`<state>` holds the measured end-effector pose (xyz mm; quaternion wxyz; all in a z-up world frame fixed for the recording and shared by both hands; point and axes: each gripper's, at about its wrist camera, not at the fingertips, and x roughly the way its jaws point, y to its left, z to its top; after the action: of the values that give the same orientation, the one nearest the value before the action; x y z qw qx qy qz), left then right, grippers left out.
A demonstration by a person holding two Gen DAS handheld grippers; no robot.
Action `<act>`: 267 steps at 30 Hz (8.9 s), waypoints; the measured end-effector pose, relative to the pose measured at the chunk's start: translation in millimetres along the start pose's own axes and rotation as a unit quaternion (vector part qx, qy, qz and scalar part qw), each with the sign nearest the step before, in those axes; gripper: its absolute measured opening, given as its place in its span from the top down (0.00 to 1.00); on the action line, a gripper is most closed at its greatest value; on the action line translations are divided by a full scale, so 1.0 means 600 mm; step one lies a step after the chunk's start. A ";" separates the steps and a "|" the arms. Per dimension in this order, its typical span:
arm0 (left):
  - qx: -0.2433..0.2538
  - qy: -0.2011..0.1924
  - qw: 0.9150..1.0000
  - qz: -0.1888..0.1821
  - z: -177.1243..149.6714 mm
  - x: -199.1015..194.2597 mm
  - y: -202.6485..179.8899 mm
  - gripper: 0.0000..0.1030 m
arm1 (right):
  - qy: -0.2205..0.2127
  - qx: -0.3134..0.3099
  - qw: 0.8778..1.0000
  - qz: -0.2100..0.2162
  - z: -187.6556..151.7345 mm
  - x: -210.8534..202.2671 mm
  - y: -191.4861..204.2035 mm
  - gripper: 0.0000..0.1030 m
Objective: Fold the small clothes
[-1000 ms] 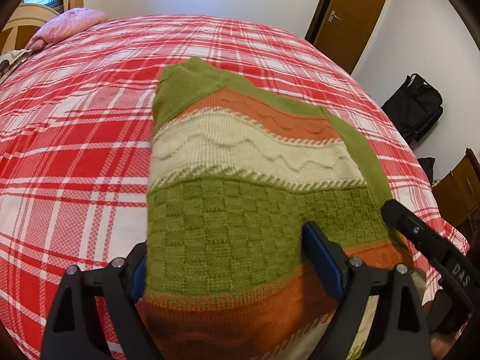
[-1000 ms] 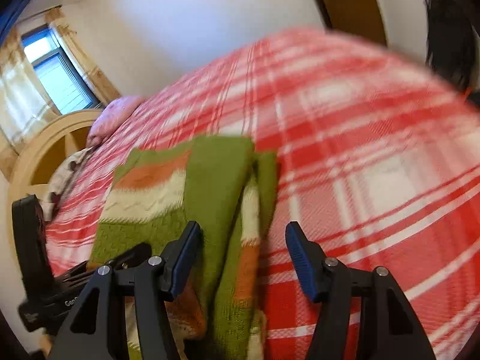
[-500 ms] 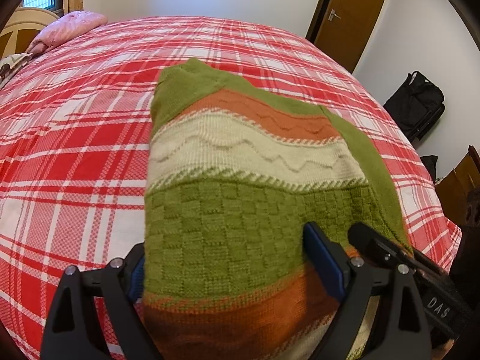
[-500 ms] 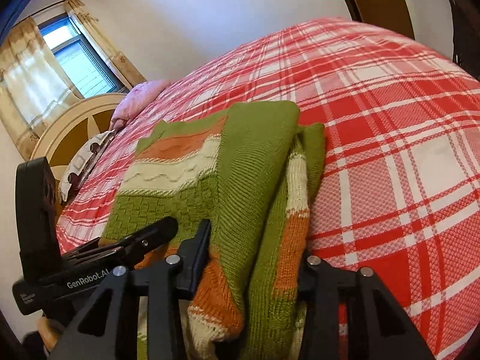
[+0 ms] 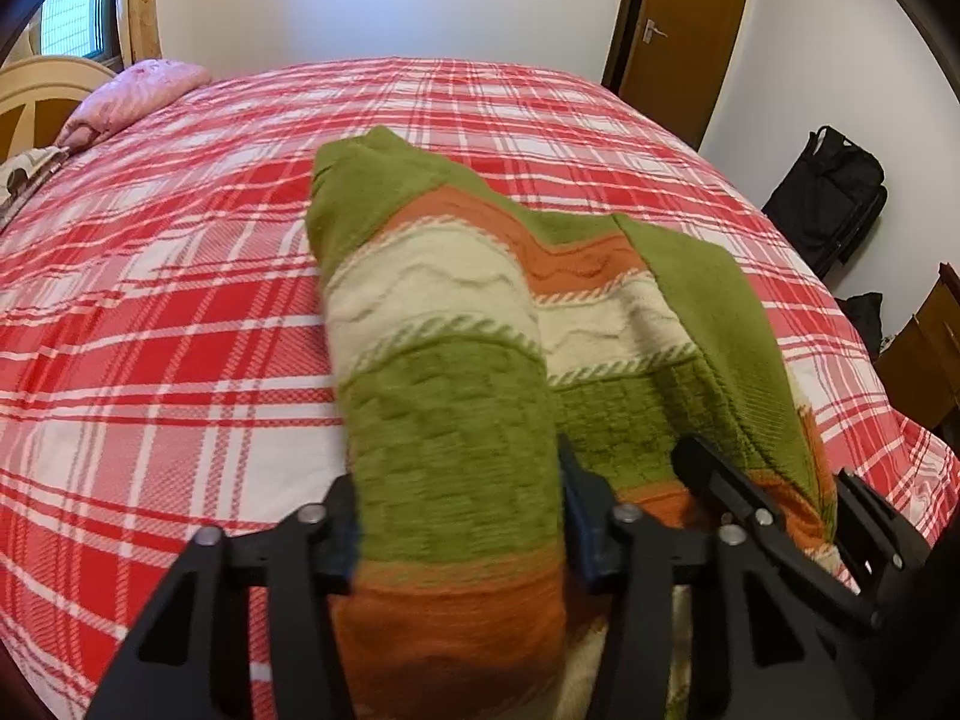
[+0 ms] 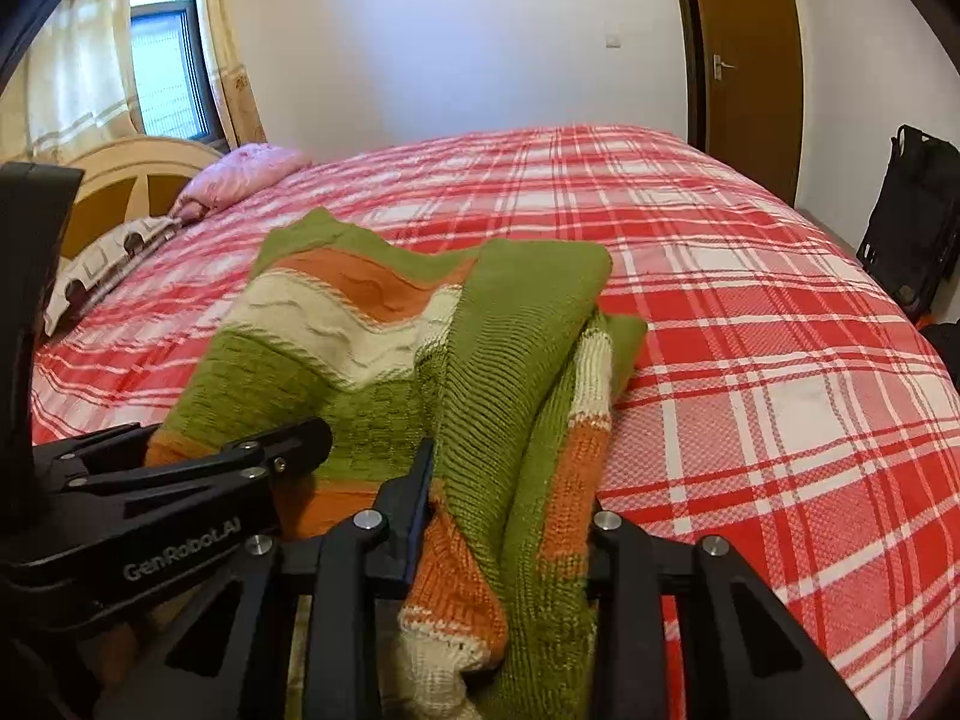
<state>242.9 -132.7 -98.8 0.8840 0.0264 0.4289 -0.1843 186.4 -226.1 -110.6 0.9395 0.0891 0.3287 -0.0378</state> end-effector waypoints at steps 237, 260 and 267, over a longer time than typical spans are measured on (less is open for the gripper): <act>0.178 -0.226 0.957 -0.043 -0.182 -0.412 -0.242 0.00 | -0.231 0.142 0.927 -0.259 -0.181 -0.639 -0.092 0.36; 0.183 -0.242 0.952 -0.047 -0.183 -0.415 -0.237 0.00 | -0.240 0.145 0.922 -0.266 -0.187 -0.642 -0.095 0.34; 0.201 -0.232 0.950 -0.057 -0.181 -0.414 -0.248 0.00 | -0.232 0.145 0.924 -0.266 -0.189 -0.635 -0.095 0.34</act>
<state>-30.6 -173.6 40.1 0.9235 0.1359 0.1662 -0.3179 -188.0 -255.4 32.1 0.9215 0.1227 0.1045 -0.3533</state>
